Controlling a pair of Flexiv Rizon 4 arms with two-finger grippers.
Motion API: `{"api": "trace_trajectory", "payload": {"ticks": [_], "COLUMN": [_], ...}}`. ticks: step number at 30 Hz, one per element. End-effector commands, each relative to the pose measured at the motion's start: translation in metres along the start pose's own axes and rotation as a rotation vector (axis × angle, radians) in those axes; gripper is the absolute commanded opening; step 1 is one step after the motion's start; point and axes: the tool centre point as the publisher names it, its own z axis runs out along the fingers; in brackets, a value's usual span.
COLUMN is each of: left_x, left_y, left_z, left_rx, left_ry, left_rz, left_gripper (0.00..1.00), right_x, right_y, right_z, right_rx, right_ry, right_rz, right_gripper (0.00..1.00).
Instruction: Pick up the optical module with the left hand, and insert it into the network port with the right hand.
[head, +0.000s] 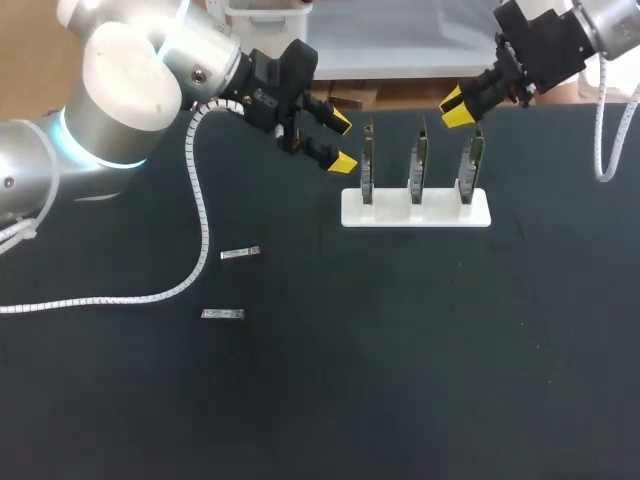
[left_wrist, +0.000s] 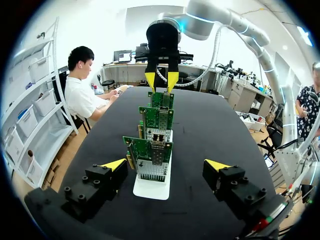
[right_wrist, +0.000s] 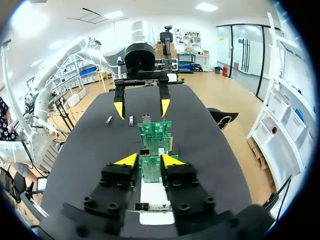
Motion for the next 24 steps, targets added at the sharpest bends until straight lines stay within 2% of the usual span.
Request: {"api": "trace_trajectory", "payload": {"ticks": [1,13,14,19,21,24], "left_x": [-0.001,-0.001,-0.003,-0.027,-0.032,-0.031], "left_y": [0.001,0.001,0.001,0.002,0.001,0.000], "left_z": [0.000,0.000,-0.004,-0.034,-0.046,-0.063], "left_rx": [0.003,0.003,0.002,-0.074,-0.097,-0.124], "left_ry": [0.003,0.003,-0.025,-0.069,-0.051,0.038], "left_rz": [-0.001,-0.001,0.004,0.090,0.113,0.117], "left_gripper": [1.00,1.00,1.00,1.00,1.00,1.00], "right_x": [0.000,0.000,0.000,0.000,0.000,0.000], "right_y": [0.004,0.004,0.004,0.004,0.004,0.004], "right_z": [0.000,0.000,0.000,0.000,0.000,0.000], "right_rx": [0.008,0.008,0.008,0.008,0.008,0.008], "right_ry": [-0.001,-0.001,-0.001,-0.001,-0.001,-0.001], "right_rz": [-0.001,-0.001,-0.001,-0.001,-0.001,-0.001], "right_gripper": [1.00,1.00,1.00,1.00,1.00,1.00]}}
